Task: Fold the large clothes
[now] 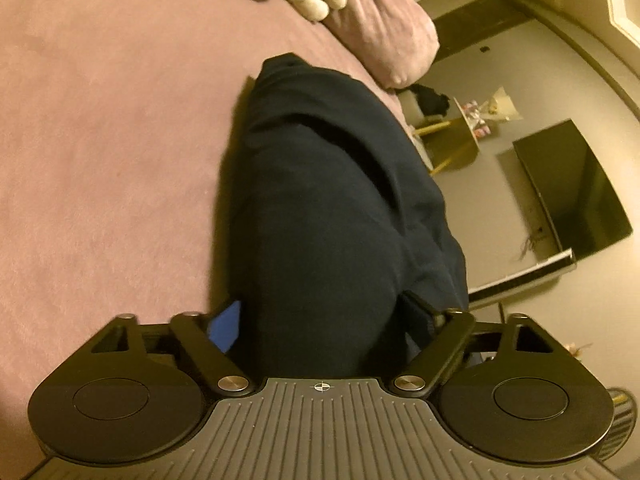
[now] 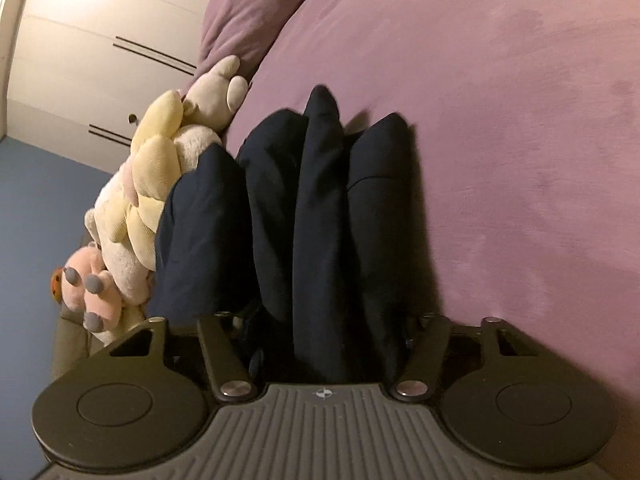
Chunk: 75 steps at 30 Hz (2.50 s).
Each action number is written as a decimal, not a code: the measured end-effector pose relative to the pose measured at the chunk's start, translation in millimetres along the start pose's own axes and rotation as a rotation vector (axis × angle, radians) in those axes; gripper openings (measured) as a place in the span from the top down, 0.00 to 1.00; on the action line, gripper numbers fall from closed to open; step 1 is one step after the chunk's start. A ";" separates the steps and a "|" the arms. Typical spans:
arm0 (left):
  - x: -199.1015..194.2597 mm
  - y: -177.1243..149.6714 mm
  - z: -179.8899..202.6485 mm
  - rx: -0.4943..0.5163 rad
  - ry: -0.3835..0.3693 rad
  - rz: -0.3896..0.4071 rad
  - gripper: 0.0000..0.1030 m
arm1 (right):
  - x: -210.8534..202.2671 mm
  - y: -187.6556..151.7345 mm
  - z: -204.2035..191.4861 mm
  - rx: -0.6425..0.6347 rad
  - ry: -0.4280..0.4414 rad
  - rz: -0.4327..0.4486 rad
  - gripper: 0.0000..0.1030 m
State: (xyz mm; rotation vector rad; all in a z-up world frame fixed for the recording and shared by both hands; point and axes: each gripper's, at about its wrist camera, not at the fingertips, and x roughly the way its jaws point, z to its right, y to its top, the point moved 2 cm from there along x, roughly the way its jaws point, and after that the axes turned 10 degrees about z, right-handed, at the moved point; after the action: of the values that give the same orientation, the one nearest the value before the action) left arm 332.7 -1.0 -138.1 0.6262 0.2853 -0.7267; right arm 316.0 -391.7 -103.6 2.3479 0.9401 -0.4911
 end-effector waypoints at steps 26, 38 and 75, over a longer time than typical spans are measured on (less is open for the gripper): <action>-156.5 20.3 -24.9 0.145 0.191 0.311 0.15 | 66.3 -69.7 -155.4 -0.305 -0.117 -0.035 0.36; -178.6 -61.9 -33.7 0.180 0.300 0.167 0.12 | -37.1 -145.7 -195.7 -0.311 0.076 -0.028 0.32; -224.6 -85.4 31.7 0.469 0.590 0.248 0.01 | -62.5 -213.2 -210.5 -0.667 -0.496 0.035 0.09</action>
State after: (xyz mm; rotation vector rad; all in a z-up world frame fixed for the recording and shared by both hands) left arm 112.8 48.8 -49.2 1.3010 0.5746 -0.3515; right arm 146.8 -166.2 15.5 1.5413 0.6830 -0.5958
